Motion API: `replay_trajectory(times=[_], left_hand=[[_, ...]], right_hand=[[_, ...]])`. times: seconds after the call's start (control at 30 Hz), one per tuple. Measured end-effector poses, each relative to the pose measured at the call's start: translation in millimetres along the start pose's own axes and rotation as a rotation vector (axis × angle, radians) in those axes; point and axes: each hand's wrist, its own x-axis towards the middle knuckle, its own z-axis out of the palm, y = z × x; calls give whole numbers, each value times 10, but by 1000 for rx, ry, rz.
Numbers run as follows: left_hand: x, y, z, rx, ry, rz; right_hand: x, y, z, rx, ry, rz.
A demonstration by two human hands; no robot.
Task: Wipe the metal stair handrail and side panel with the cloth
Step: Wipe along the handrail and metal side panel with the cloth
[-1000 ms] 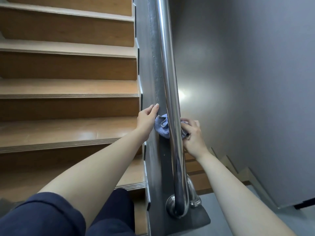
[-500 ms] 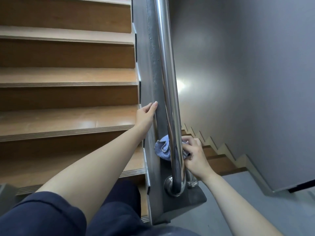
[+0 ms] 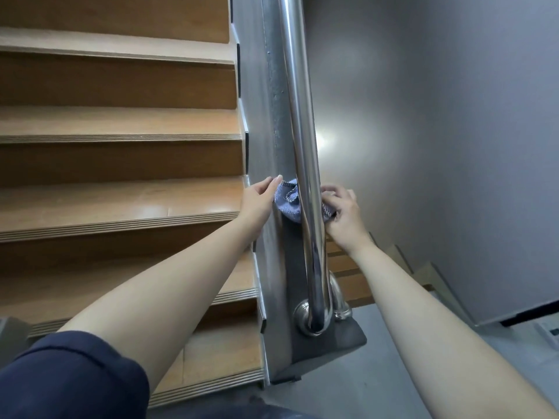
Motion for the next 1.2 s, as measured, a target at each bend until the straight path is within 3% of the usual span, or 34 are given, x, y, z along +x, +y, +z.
replay_trajectory(times=[0.37,0.73,1.0,1.2], left_hand=[[-210,-207,35,-10,39,-23],[-436,-377,22,-37,31,-119],[-509,-347,64,-6,71,-104],[-542,-404,38,-25,70,-109]], right_hand=[[-742,-11,65,56,-80,143],[-1198,105,-5,-20,-215,121],[-514,13,-105,-39,-72,140],[-565,58,-41,-1,-45,140]])
